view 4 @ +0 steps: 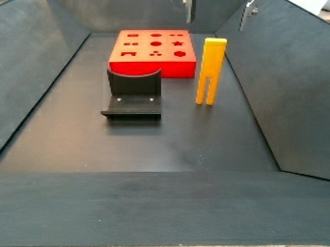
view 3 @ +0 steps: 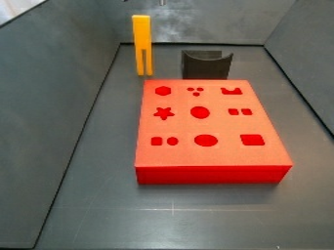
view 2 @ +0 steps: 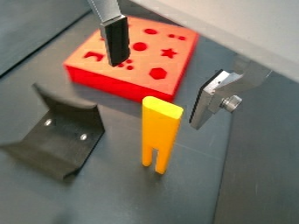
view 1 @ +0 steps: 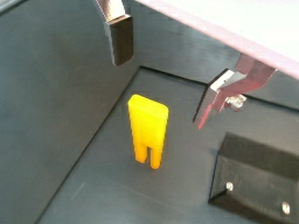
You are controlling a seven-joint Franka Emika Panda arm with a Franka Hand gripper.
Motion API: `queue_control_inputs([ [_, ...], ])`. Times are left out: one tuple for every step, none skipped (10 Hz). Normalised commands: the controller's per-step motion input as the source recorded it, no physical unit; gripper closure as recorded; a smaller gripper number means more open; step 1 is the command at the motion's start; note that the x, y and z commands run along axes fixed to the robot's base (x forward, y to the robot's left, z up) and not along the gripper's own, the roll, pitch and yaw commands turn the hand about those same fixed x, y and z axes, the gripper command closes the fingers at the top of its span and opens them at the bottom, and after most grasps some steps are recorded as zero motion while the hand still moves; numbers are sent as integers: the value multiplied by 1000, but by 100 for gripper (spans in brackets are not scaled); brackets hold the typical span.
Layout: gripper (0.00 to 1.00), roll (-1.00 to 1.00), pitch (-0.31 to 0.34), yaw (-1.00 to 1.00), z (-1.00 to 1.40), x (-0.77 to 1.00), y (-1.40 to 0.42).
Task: Pick up the square-circle object. Move up. Rotate the square-circle object. Move to above the board. Insert the square-circle object.
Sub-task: Rotate the square-circle object.
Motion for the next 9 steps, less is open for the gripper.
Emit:
queue_control_inputs([
  [0, 56, 45, 1000, -26, 35, 9],
  [0, 69, 55, 1000, -25, 36, 9],
  [0, 78, 62, 881, -23, 36, 9],
  [0, 78, 61, 628, -21, 37, 9],
  [0, 78, 60, 417, -20, 37, 9],
  [0, 78, 59, 268, -17, 38, 9],
  [0, 78, 58, 131, -1000, 0, 0],
  [0, 78, 45, 73, -1000, 11, 1],
  [0, 70, 2, 39, -1000, 28, -4],
])
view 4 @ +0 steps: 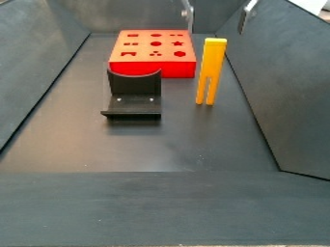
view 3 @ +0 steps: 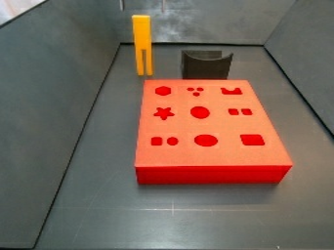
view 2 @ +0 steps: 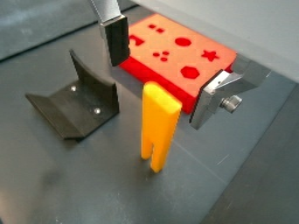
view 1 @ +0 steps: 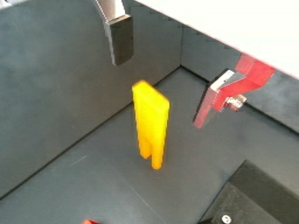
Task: Pick up the square-circle object. Move up. Rotate the square-circle object. Move to above the board. Insert the square-circle object.
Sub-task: Rotate the square-circle object, then move to above the board.
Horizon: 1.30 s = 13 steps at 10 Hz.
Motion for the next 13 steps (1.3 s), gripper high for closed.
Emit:
queue_control_inputs([
  [0, 62, -13, 35, -970, 25, -9],
  [0, 38, -42, 34, -710, 15, -15],
  [0, 28, -47, 35, -606, 12, -15],
  [0, 15, -52, 36, -449, 16, -14],
  [0, -1, -56, 37, -255, 15, -14],
  [100, -12, -59, 36, 0, 0, 0],
  [100, -41, -170, 60, 1000, -129, 150],
  [100, -41, -169, 59, 1000, -129, 149],
  [100, -32, -112, 19, 1000, -131, 134],
  [100, -25, -74, 7, 1000, -125, 130],
  [100, -8, 0, -11, 1000, -112, 126],
  [100, 8, 30, -18, 1000, -109, 123],
  [100, 24, 39, -23, 1000, -105, 118],
])
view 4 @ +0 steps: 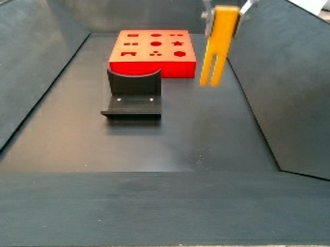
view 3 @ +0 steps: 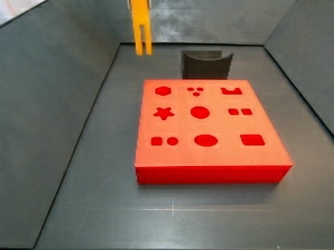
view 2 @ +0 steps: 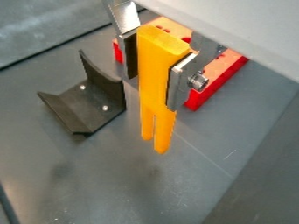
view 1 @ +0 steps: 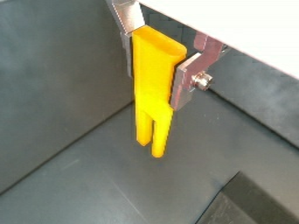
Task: Pick up the square-circle object. Move up. Rotate the square-circle object. Move to above the board. Insert the square-circle object.
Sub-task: Move to above the board.
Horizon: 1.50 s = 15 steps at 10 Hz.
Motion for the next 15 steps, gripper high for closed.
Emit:
queue_control_inputs([
  [100, 28, 44, -22, 1000, -102, 115],
  [100, 32, 54, -17, 1000, -92, 106],
  [100, 37, 64, -15, 1000, -83, 102],
  [100, 41, 73, -11, 1000, -73, 98],
  [100, 47, 83, -10, 1000, -64, 94],
  [100, 50, 85, -5, 1000, -50, 84],
  [100, 50, 87, -4, 1000, -45, 78],
  [100, 49, 86, 0, 990, -30, 72],
  [100, 50, 90, 2, 772, -16, 48],
  [100, 52, 89, 3, 607, -8, 32],
  [100, 56, 89, 5, 450, -4, 24],
  [100, 63, 90, 6, 234, 0, 12],
  [100, 194, 453, -228, -5, 274, -1000],
  [100, 195, 432, -201, -17, 279, -1000],
  [100, 127, 371, -86, -11, 297, -1000],
])
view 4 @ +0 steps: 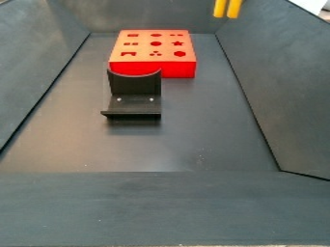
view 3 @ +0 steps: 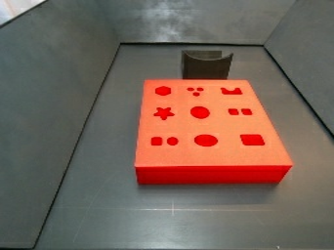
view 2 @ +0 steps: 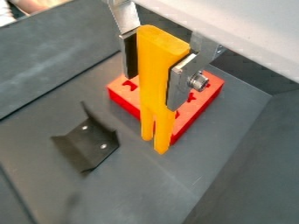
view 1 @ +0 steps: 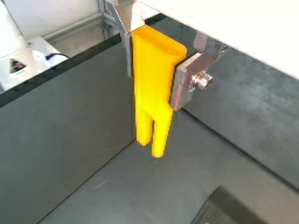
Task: Pick up the square-circle object. Move up. Rotate the square-circle object. Move to above the board. Insert the square-circle object.
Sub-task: Move to above the board.
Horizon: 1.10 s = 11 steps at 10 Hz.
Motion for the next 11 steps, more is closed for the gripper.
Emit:
queue_control_inputs([
  [100, 54, 301, -53, -8, 305, -1000],
  [100, 15, 224, -23, -9, 307, -1000],
  [100, 0, 155, -7, -4, 313, -1000],
  [100, 4, 135, 0, -1, 317, -1000],
  [100, 5, 131, 3, 0, 323, -1000],
  [100, 7, 133, 5, 5, 351, -1000],
  [100, 7, 135, 9, 8, 360, -1000],
  [100, -3, 142, 11, 19, 389, -1000],
  [100, 6, 140, 8, 26, 372, -928],
  [100, 21, 141, 9, 23, 257, -557],
  [100, 27, 135, 7, 22, 206, -387],
])
